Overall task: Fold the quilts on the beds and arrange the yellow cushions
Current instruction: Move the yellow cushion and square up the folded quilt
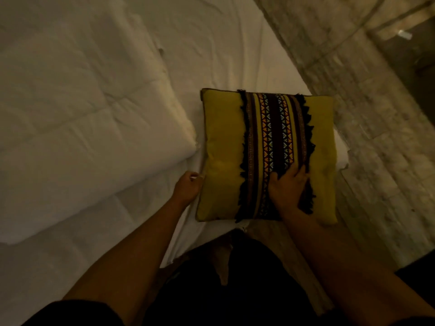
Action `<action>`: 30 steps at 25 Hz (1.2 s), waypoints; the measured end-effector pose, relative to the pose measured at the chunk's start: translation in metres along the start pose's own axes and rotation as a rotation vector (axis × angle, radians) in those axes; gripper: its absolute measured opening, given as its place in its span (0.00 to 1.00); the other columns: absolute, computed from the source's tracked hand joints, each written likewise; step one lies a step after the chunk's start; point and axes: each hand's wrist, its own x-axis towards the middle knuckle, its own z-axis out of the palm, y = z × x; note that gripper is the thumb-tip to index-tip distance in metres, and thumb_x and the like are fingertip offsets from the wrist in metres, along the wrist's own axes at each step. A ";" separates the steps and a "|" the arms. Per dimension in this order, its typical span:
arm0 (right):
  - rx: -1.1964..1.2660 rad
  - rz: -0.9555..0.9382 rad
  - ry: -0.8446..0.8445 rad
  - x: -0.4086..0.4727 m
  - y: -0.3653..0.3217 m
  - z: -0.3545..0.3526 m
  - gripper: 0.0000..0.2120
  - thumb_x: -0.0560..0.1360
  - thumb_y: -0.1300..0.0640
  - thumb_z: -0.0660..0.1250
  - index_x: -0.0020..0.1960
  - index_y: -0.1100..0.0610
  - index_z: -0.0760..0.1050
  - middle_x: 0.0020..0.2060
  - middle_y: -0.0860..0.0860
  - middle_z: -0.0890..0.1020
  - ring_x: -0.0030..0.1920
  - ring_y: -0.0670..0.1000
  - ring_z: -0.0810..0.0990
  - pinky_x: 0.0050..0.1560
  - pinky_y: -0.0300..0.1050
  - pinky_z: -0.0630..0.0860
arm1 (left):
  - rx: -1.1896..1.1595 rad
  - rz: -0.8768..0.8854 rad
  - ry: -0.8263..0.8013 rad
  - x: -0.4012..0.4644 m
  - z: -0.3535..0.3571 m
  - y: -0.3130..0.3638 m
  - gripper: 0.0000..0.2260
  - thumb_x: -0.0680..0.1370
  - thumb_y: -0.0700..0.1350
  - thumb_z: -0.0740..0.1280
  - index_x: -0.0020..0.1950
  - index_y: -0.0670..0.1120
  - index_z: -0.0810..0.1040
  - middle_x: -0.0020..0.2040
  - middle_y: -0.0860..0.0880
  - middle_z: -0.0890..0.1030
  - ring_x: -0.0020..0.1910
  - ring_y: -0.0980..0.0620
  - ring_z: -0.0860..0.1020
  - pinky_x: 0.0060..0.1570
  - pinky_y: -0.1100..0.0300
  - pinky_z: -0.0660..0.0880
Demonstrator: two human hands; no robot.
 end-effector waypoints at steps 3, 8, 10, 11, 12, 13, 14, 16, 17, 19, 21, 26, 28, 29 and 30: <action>-0.035 -0.172 -0.056 -0.072 -0.040 0.028 0.33 0.78 0.50 0.62 0.76 0.65 0.55 0.76 0.65 0.54 0.76 0.65 0.54 0.76 0.56 0.52 | -0.123 -0.017 0.021 -0.043 -0.053 -0.049 0.09 0.78 0.49 0.66 0.55 0.47 0.75 0.53 0.42 0.82 0.44 0.44 0.82 0.44 0.52 0.78; -0.098 -0.319 -0.257 -0.172 -0.108 0.077 0.29 0.76 0.44 0.58 0.72 0.60 0.65 0.69 0.60 0.67 0.70 0.64 0.66 0.71 0.59 0.62 | -0.221 -0.062 0.119 -0.101 -0.147 -0.143 0.08 0.80 0.46 0.65 0.57 0.45 0.75 0.51 0.42 0.82 0.42 0.45 0.80 0.41 0.56 0.75; -0.013 -0.306 -0.264 -0.203 -0.137 0.096 0.34 0.75 0.42 0.61 0.76 0.56 0.57 0.72 0.59 0.64 0.71 0.62 0.64 0.71 0.59 0.63 | -0.279 -0.097 0.165 -0.113 -0.182 -0.173 0.08 0.79 0.46 0.66 0.56 0.45 0.75 0.50 0.41 0.83 0.41 0.45 0.80 0.39 0.55 0.74; 0.012 -0.319 -0.259 -0.216 -0.153 0.101 0.34 0.76 0.43 0.61 0.76 0.57 0.55 0.74 0.59 0.62 0.72 0.62 0.63 0.72 0.59 0.62 | -0.296 -0.102 0.193 -0.118 -0.199 -0.184 0.08 0.79 0.46 0.66 0.56 0.45 0.75 0.50 0.41 0.83 0.40 0.45 0.79 0.39 0.55 0.74; -0.021 -0.369 -0.240 -0.228 -0.167 0.104 0.33 0.77 0.45 0.62 0.76 0.59 0.56 0.74 0.60 0.62 0.73 0.62 0.62 0.73 0.57 0.60 | -0.306 -0.100 0.220 -0.123 -0.214 -0.190 0.08 0.79 0.46 0.66 0.56 0.45 0.75 0.50 0.41 0.83 0.40 0.45 0.79 0.39 0.56 0.74; -0.064 -0.436 -0.226 -0.233 -0.176 0.114 0.32 0.78 0.47 0.62 0.76 0.61 0.57 0.74 0.61 0.63 0.73 0.61 0.62 0.74 0.55 0.59 | -0.313 -0.099 0.248 -0.126 -0.229 -0.196 0.08 0.79 0.46 0.66 0.55 0.45 0.75 0.50 0.41 0.83 0.40 0.45 0.79 0.39 0.55 0.74; -0.071 -0.476 -0.215 -0.238 -0.186 0.116 0.31 0.78 0.48 0.62 0.76 0.62 0.58 0.73 0.61 0.63 0.73 0.60 0.62 0.74 0.53 0.59 | -0.315 -0.098 0.271 -0.126 -0.241 -0.199 0.07 0.79 0.46 0.66 0.55 0.45 0.75 0.50 0.40 0.83 0.41 0.44 0.80 0.40 0.54 0.75; -0.085 -0.519 -0.205 -0.238 -0.206 0.127 0.31 0.79 0.49 0.62 0.76 0.62 0.59 0.73 0.61 0.64 0.74 0.60 0.62 0.74 0.53 0.58 | -0.302 -0.100 0.306 -0.122 -0.269 -0.202 0.06 0.78 0.48 0.67 0.53 0.48 0.75 0.51 0.41 0.82 0.45 0.41 0.81 0.46 0.50 0.78; -0.083 -0.554 -0.192 -0.235 -0.217 0.133 0.30 0.79 0.49 0.62 0.75 0.63 0.59 0.73 0.61 0.64 0.74 0.60 0.62 0.75 0.54 0.58 | -0.284 -0.105 0.328 -0.116 -0.284 -0.204 0.06 0.78 0.50 0.67 0.52 0.49 0.75 0.51 0.42 0.82 0.48 0.41 0.81 0.50 0.48 0.79; -0.084 -0.601 -0.191 -0.222 -0.248 0.141 0.31 0.79 0.48 0.61 0.76 0.62 0.57 0.73 0.62 0.63 0.74 0.61 0.62 0.75 0.56 0.58 | -0.249 -0.121 0.402 -0.102 -0.314 -0.198 0.10 0.77 0.54 0.67 0.52 0.49 0.76 0.52 0.43 0.83 0.51 0.42 0.81 0.54 0.46 0.79; -0.075 -0.624 -0.175 -0.199 -0.286 0.147 0.32 0.80 0.46 0.59 0.76 0.62 0.56 0.74 0.62 0.62 0.74 0.61 0.61 0.75 0.56 0.58 | -0.194 -0.120 0.501 -0.092 -0.347 -0.180 0.15 0.78 0.56 0.66 0.55 0.46 0.77 0.52 0.45 0.82 0.54 0.42 0.80 0.56 0.51 0.77; -0.131 -0.694 -0.020 -0.130 -0.381 0.151 0.34 0.80 0.42 0.55 0.78 0.60 0.52 0.77 0.60 0.56 0.77 0.61 0.54 0.77 0.58 0.51 | 0.005 -0.062 0.707 -0.036 -0.427 -0.141 0.20 0.79 0.55 0.65 0.61 0.40 0.75 0.58 0.40 0.80 0.58 0.40 0.77 0.55 0.54 0.71; -0.164 -0.666 0.035 -0.094 -0.413 0.161 0.35 0.80 0.39 0.53 0.78 0.60 0.51 0.77 0.61 0.54 0.77 0.61 0.52 0.77 0.59 0.47 | 0.208 -0.042 0.768 -0.004 -0.455 -0.138 0.24 0.79 0.58 0.64 0.63 0.40 0.73 0.60 0.39 0.76 0.60 0.38 0.75 0.57 0.49 0.72; -0.173 -0.624 0.038 -0.077 -0.426 0.168 0.37 0.79 0.37 0.52 0.78 0.60 0.49 0.77 0.61 0.53 0.78 0.61 0.51 0.77 0.60 0.46 | 0.334 -0.067 0.803 0.014 -0.469 -0.141 0.27 0.78 0.61 0.63 0.65 0.40 0.71 0.62 0.38 0.73 0.62 0.38 0.73 0.59 0.46 0.71; -0.179 -0.574 0.033 -0.061 -0.437 0.175 0.39 0.79 0.36 0.50 0.79 0.60 0.47 0.78 0.61 0.52 0.78 0.61 0.50 0.77 0.60 0.45 | 0.435 -0.099 0.837 0.031 -0.483 -0.144 0.32 0.77 0.64 0.62 0.68 0.40 0.68 0.65 0.37 0.71 0.63 0.37 0.71 0.61 0.43 0.71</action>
